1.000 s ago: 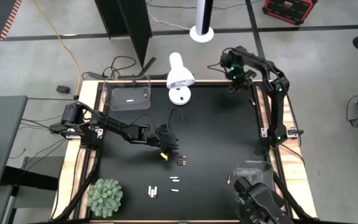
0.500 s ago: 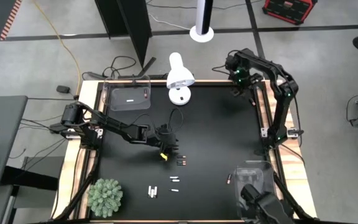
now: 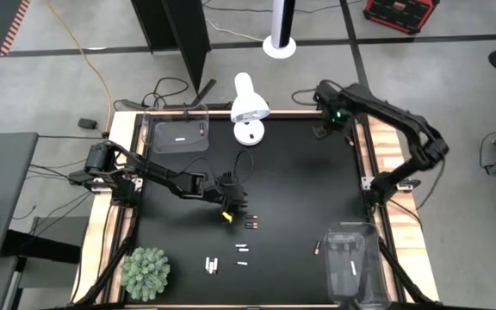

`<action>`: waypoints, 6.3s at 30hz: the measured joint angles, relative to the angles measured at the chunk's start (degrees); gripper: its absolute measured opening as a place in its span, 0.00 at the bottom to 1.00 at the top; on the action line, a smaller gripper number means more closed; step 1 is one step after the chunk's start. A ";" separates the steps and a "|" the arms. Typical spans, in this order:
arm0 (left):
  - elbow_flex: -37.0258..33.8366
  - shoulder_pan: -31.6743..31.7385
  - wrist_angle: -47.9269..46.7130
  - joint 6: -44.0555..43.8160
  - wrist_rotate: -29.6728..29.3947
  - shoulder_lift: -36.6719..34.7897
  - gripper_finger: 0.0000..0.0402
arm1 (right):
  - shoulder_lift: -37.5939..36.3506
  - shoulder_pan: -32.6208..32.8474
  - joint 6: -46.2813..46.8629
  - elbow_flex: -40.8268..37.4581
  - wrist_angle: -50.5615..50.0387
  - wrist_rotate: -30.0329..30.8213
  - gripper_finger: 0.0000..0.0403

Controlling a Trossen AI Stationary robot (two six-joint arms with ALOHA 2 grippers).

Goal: Sort batteries
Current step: Put the black battery into the top transparent bin

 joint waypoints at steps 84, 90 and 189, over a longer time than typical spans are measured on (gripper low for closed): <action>2.27 10.14 11.57 0.07 -2.60 0.02 0.47 | -3.84 -4.29 47.37 -16.08 15.22 17.15 0.01; 2.27 10.14 11.59 0.07 -1.55 -0.02 0.47 | 1.01 -6.74 45.30 -14.99 13.08 14.70 0.00; 1.80 -5.46 1.74 0.81 3.37 0.00 0.49 | 17.42 74.90 30.81 10.27 7.36 -16.02 0.52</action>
